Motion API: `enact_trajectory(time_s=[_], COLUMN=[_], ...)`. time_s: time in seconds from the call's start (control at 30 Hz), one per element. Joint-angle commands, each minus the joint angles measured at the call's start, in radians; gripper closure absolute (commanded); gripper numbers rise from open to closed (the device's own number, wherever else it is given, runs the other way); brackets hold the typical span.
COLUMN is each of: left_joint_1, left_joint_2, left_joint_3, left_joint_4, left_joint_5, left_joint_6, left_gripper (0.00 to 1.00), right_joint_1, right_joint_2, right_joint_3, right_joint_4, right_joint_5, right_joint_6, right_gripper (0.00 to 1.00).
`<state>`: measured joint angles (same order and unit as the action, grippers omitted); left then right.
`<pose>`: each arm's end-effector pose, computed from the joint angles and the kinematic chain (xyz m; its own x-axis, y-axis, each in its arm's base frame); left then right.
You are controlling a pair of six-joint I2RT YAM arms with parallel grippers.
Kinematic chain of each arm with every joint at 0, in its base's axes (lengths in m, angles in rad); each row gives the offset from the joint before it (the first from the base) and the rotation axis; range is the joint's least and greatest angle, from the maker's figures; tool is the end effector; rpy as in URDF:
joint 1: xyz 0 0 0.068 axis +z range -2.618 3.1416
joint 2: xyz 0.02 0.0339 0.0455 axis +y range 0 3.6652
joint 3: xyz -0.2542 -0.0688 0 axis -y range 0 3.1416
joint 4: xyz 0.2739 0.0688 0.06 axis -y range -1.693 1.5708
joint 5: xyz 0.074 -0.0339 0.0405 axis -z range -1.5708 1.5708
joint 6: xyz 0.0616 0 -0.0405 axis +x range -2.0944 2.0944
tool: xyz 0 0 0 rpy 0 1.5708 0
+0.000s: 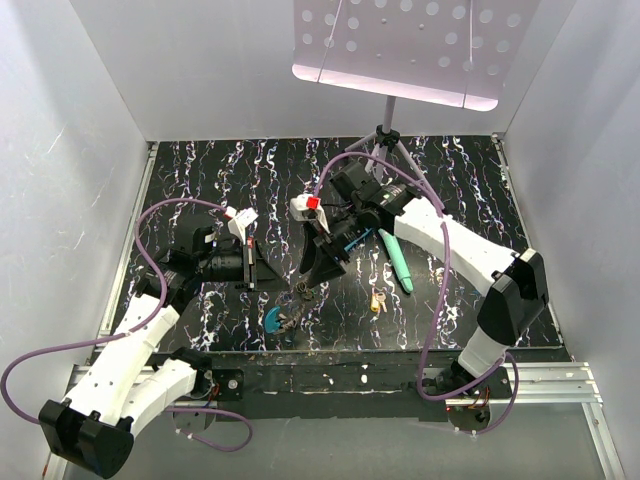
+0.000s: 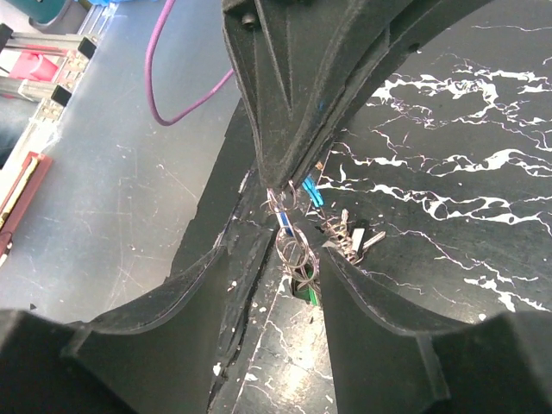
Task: Put the keys on the keyring
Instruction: Adjust the keyring.
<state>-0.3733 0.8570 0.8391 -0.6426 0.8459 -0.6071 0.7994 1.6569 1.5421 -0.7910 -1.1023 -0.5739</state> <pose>0.1873 -0.1229 0.2903 -0.9211 -0.0455 -0.3866 0.3248 0.4577 -0.8277 0.2281 0.3134 0.3149 -0.0766 -0.4304 -0.8994 -0.8920 -0.3734 0.2546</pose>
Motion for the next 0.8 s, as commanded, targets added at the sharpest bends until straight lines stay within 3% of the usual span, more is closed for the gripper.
enact_trajectory(time_s=[0.0, 0.5, 0.77], left_joint_1=[-0.004, -0.003, -0.003], left_joint_2=[-0.006, -0.007, -0.004], left_joint_3=[0.022, 0.02, 0.026], left_joint_4=[0.032, 0.035, 0.038], left_joint_5=[0.044, 0.055, 0.062], left_joint_6=[0.012, 0.012, 0.01], left_gripper=[1.0, 1.0, 1.0], right_joint_1=[0.029, 0.066, 0.072], right_joint_2=[0.017, 0.049, 0.073], right_joint_3=[0.02, 0.003, 0.016], right_joint_4=[-0.022, -0.039, -0.045], right_joint_5=[-0.002, -0.004, 0.007], right_joint_6=[-0.067, -0.133, -0.141], right_gripper=[0.45, 0.53, 0.47])
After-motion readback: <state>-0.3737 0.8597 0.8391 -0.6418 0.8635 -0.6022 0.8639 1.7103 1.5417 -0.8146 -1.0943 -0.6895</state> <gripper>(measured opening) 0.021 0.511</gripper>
